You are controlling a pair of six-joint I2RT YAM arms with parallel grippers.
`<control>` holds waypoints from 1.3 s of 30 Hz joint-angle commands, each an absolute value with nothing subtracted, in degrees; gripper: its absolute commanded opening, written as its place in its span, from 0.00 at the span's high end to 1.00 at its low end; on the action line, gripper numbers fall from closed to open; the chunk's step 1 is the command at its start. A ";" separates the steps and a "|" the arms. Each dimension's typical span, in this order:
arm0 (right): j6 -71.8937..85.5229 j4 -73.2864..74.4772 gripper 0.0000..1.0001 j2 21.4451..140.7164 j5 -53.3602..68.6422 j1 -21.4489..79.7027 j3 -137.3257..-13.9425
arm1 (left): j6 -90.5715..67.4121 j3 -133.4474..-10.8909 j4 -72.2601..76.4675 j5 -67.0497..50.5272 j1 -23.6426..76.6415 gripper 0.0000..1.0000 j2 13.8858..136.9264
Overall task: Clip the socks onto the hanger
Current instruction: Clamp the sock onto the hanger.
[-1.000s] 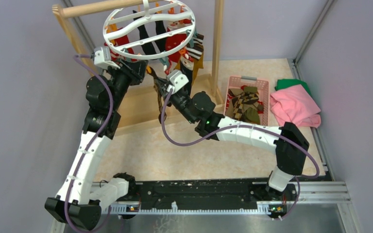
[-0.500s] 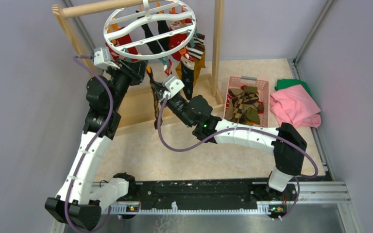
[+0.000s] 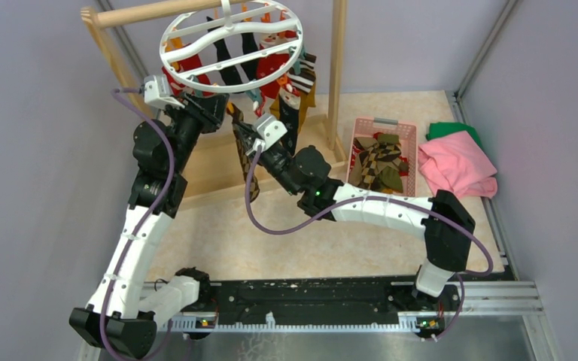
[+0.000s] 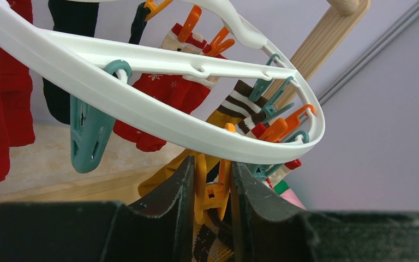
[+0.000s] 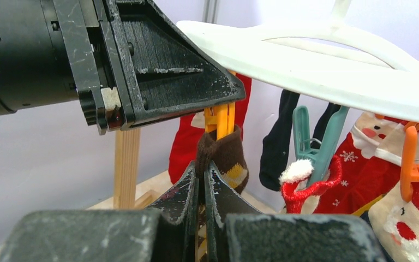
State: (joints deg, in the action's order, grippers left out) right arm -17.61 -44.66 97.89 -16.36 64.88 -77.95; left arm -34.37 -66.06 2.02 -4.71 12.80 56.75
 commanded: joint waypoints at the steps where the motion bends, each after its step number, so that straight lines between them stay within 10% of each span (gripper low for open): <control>1: -17.67 -47.06 1.00 98.39 -15.42 65.61 -81.91 | -35.50 -65.21 3.88 -5.00 12.60 0.90 56.14; 39: -19.74 -46.13 1.00 99.06 -17.56 65.60 -83.34 | -37.47 -64.00 4.48 -6.14 12.63 0.87 55.60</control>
